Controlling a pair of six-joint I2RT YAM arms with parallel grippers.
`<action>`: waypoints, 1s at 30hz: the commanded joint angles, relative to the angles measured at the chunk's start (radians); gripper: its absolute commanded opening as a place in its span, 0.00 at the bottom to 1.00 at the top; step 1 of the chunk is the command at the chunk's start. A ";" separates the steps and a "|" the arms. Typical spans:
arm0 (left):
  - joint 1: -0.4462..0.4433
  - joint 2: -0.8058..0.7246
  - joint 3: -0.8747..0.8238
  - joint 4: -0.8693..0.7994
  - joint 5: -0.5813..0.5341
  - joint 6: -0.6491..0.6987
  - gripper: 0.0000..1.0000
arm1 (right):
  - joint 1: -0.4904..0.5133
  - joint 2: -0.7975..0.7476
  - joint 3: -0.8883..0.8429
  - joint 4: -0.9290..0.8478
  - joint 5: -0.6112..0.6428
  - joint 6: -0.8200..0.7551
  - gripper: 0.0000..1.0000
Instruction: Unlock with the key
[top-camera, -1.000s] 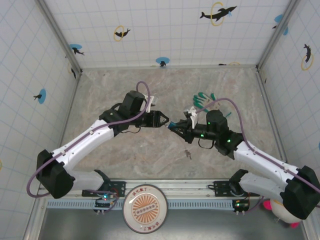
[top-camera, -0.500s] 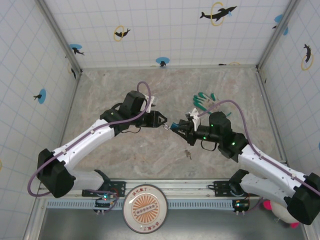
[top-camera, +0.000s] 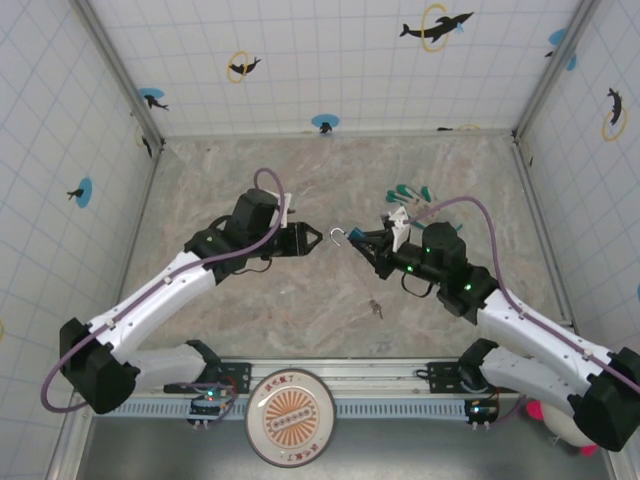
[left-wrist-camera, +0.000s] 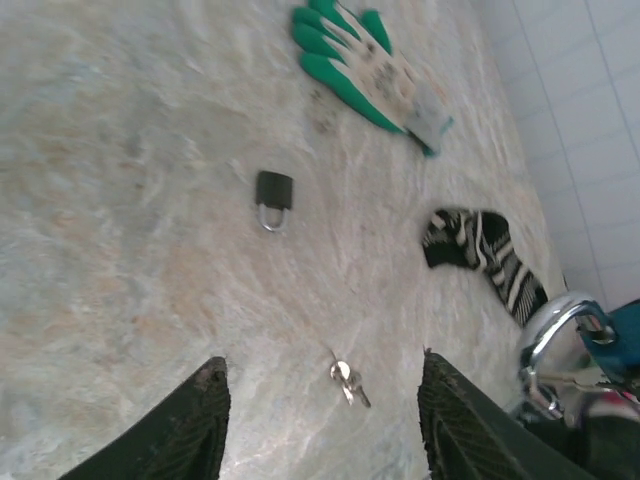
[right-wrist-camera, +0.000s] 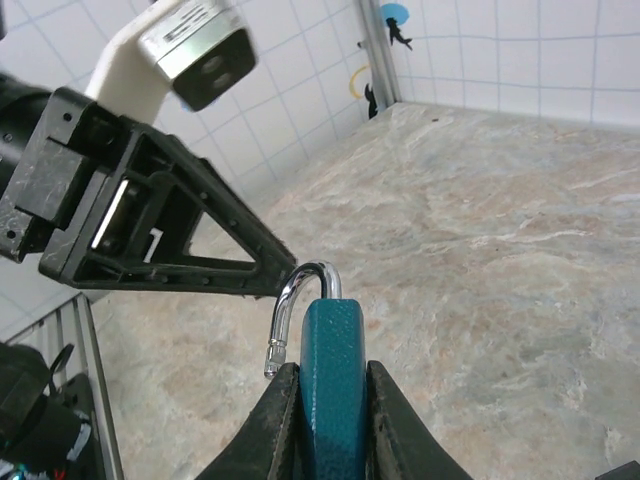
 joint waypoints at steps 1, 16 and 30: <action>0.010 -0.069 -0.027 -0.004 -0.143 -0.066 0.54 | -0.004 0.031 -0.027 0.133 0.051 0.089 0.00; 0.008 -0.186 -0.105 0.119 -0.104 -0.135 0.66 | 0.074 0.409 -0.013 0.452 0.212 0.347 0.00; 0.007 -0.210 -0.150 0.167 -0.081 -0.169 0.66 | 0.135 0.900 0.275 0.651 0.133 0.534 0.00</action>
